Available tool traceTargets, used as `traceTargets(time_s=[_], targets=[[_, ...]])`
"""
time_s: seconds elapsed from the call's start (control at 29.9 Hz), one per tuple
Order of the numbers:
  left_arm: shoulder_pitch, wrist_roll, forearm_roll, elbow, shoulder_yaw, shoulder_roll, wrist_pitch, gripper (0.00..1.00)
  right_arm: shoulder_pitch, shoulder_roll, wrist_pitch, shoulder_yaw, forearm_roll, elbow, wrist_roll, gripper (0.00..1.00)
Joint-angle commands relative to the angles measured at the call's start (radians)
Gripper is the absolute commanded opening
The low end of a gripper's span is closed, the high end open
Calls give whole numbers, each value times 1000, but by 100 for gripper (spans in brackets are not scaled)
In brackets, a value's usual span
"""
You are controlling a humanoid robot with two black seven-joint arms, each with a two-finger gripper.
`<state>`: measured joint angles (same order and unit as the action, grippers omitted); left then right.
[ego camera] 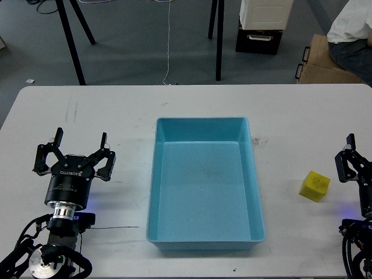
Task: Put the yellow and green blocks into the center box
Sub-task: 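Raise the right gripper up and away from the yellow cube, then lower the right gripper onto the yellow cube and close on it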
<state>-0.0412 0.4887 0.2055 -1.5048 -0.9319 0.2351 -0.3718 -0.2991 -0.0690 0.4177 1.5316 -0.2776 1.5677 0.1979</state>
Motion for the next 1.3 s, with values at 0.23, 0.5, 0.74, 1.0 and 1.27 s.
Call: traceTargets(time_s=[0.23,0.5,0.74,1.0,1.27], targets=[[1,0,0,6,-4,9,-1,100,3,-6,13,-10,34,0,-2,98],[1,0,0,6,-4,3,2,100,139,-138,10,27,513,5,6,98],[0,0,2,6,-10,3,2,100,382,-300,6,27,977,-8,31,98],[3,0,2,6,-13,1,2,100,690,-708,12,-371,1433,-103,220,98],[7,0,2,8,-13,0,2,100,1130,-917,13,-893,1920,-110,291,98]])
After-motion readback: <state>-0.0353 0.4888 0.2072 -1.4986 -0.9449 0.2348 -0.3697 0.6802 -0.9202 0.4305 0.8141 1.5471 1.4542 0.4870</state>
